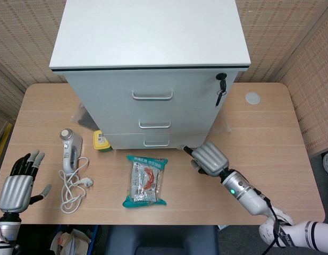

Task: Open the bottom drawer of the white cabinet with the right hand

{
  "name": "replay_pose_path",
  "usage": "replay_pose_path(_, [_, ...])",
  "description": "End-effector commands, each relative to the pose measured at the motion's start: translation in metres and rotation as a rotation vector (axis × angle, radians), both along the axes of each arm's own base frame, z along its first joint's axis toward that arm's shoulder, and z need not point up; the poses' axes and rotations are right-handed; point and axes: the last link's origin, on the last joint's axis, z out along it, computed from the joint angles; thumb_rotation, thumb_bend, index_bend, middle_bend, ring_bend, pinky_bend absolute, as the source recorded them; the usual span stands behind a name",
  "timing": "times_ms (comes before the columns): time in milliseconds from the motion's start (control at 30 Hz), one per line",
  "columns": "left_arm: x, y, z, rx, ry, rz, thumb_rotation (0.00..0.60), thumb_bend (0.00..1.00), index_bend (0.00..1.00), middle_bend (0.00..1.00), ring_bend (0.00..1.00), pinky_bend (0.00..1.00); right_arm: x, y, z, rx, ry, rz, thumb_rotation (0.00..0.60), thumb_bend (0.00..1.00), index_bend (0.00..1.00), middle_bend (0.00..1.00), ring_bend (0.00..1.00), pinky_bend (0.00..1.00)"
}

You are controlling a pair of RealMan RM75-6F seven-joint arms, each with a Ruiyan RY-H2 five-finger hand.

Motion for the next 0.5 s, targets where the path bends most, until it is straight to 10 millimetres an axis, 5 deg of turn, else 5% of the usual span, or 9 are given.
replay_pose_path(33, [0.000,0.000,0.000,0.002,-0.002,-0.002,0.600,0.25,0.00,0.00,0.00,0.09,0.005,-0.005,-0.008,0.008,0.016,0.004,0.600,0.52,0.17,0.95,1.00,0.99])
replay_pose_path(500, [-0.001,0.001,-0.001,-0.006,0.001,0.001,0.600,0.25,0.00,0.00,0.00,0.09,0.019,-0.020,-0.035,-0.002,0.073,0.017,0.600,0.52,0.17,0.95,1.00,0.99])
